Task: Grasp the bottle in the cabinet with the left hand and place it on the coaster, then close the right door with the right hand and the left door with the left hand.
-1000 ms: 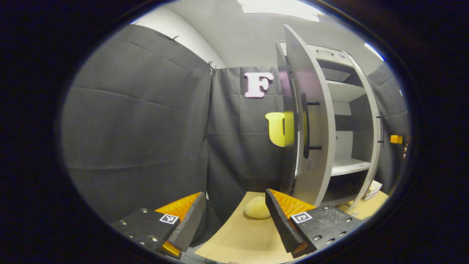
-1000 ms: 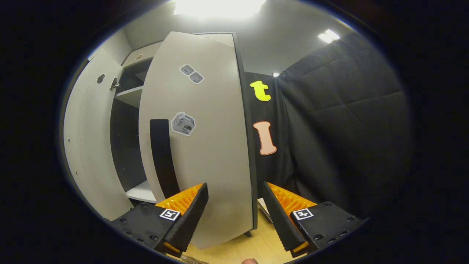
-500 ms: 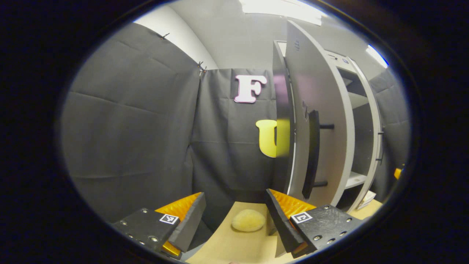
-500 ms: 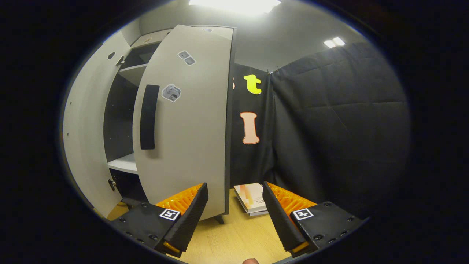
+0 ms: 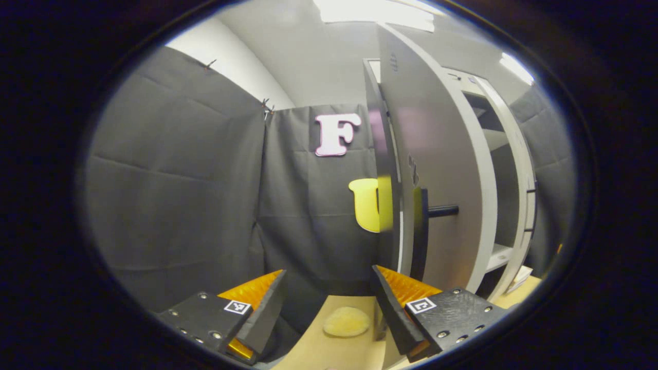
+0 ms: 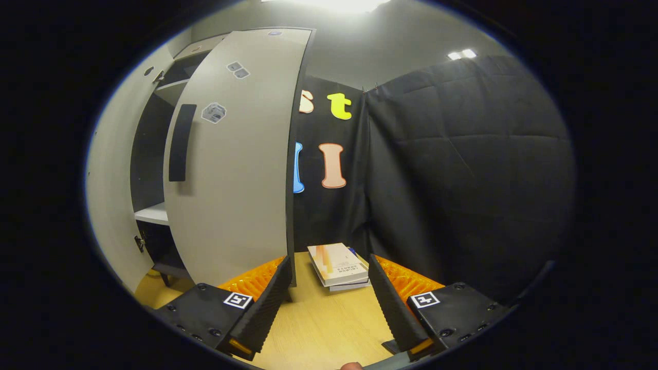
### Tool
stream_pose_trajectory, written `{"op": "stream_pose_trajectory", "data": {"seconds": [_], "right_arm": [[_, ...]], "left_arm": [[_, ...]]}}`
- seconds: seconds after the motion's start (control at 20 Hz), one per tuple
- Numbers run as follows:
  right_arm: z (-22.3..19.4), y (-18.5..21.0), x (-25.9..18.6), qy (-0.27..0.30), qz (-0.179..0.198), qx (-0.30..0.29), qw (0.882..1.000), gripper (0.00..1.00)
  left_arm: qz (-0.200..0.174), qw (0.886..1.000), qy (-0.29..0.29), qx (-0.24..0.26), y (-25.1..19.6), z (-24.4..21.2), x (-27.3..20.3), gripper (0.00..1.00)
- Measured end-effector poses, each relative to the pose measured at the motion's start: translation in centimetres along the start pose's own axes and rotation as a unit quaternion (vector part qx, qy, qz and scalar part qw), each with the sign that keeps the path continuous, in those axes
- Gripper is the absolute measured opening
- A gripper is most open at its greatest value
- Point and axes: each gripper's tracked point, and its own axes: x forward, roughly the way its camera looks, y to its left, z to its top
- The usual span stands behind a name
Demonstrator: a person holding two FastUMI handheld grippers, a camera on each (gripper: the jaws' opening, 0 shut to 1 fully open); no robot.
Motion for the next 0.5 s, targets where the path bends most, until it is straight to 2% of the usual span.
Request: {"op": "stream_pose_trajectory", "data": {"seconds": [0.05,0.1,0.25,0.3,0.35,0.5], "right_arm": [[-0.1,-0.5,0.1,0.001,-0.001,0.002,1.000,0.92],[-0.1,-1.1,0.1,0.001,-0.003,0.003,1.000,0.95],[0.0,-2.4,0.2,0.000,-0.007,0.005,1.000,0.95],[0.1,-2.8,0.2,0.000,-0.006,0.005,1.000,0.92],[0.1,-3.2,0.2,0.000,-0.006,0.005,1.000,0.95],[0.3,-4.4,0.1,-0.004,-0.009,0.007,1.000,0.95]], "left_arm": [[-0.002,1.000,0.001,-0.004,-0.1,0.0,0.0,0.93],[-0.003,1.000,0.004,-0.009,-0.2,-0.1,-0.4,0.93],[-0.003,1.000,0.003,-0.020,-1.2,0.0,-0.7,0.92],[-0.004,1.000,0.003,-0.022,-2.0,-0.1,-1.0,0.92],[-0.007,1.000,0.003,-0.025,-2.8,0.0,-1.3,0.92],[-0.020,0.999,0.001,-0.036,-4.7,0.2,-1.4,0.92]]}}
